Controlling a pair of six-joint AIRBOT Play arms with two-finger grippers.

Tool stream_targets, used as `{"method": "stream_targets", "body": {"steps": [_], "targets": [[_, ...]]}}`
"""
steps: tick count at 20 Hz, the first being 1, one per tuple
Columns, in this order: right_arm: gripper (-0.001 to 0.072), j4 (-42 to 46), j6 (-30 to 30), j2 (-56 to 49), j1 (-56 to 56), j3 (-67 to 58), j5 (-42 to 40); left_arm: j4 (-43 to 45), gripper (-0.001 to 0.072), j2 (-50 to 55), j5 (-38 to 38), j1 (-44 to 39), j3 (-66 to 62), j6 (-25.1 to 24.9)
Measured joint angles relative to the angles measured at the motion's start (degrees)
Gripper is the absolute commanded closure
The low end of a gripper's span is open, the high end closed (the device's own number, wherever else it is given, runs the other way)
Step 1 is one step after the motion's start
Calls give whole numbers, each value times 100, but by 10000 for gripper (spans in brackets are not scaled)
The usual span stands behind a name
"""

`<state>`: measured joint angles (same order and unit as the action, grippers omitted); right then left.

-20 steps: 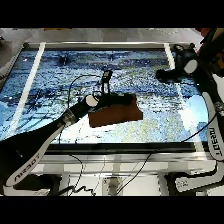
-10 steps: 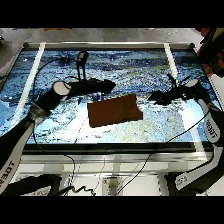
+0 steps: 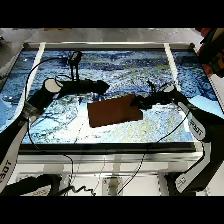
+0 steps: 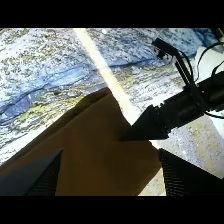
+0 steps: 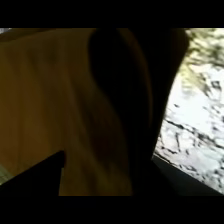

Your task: Fold the clothes and pants, and hang the long-sleeved shirts on hangers.

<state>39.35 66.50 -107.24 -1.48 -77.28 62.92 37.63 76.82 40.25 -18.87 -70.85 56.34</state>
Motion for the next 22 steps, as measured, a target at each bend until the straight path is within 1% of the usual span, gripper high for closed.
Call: {"method": "stream_targets", "body": {"steps": [1,2,3,4,5,6,10,12,13,15,19,22], "targets": [[166,-2,26,-11,-72,4,-50,46,3,0,35,24,0,0],[262,2,66,-17,-136,4,-101,109,3,0,55,48,0,2],[422,59,92,-24,-201,4,-166,179,3,-2,94,79,0,0],[554,129,125,-35,-256,13,-229,297,4,-4,111,118,0,0],[660,179,131,-39,-306,11,-295,455,3,-2,129,162,0,-2],[691,219,144,-39,-343,4,-348,662,3,-2,131,212,0,0],[696,330,168,33,-361,-111,-590,1679,3,-2,205,474,0,0],[697,448,219,221,-289,-223,-638,1961,3,-4,293,627,0,0],[697,621,352,363,-221,-284,-675,2048,3,-4,334,688,0,0],[697,1165,822,710,-26,-398,-756,2170,3,-4,391,776,0,0],[697,2562,1906,1622,651,-509,-734,2273,3,-4,437,839,0,0],[697,3421,2404,2253,1364,-535,-503,2304,3,-4,452,857,0,0]]}}
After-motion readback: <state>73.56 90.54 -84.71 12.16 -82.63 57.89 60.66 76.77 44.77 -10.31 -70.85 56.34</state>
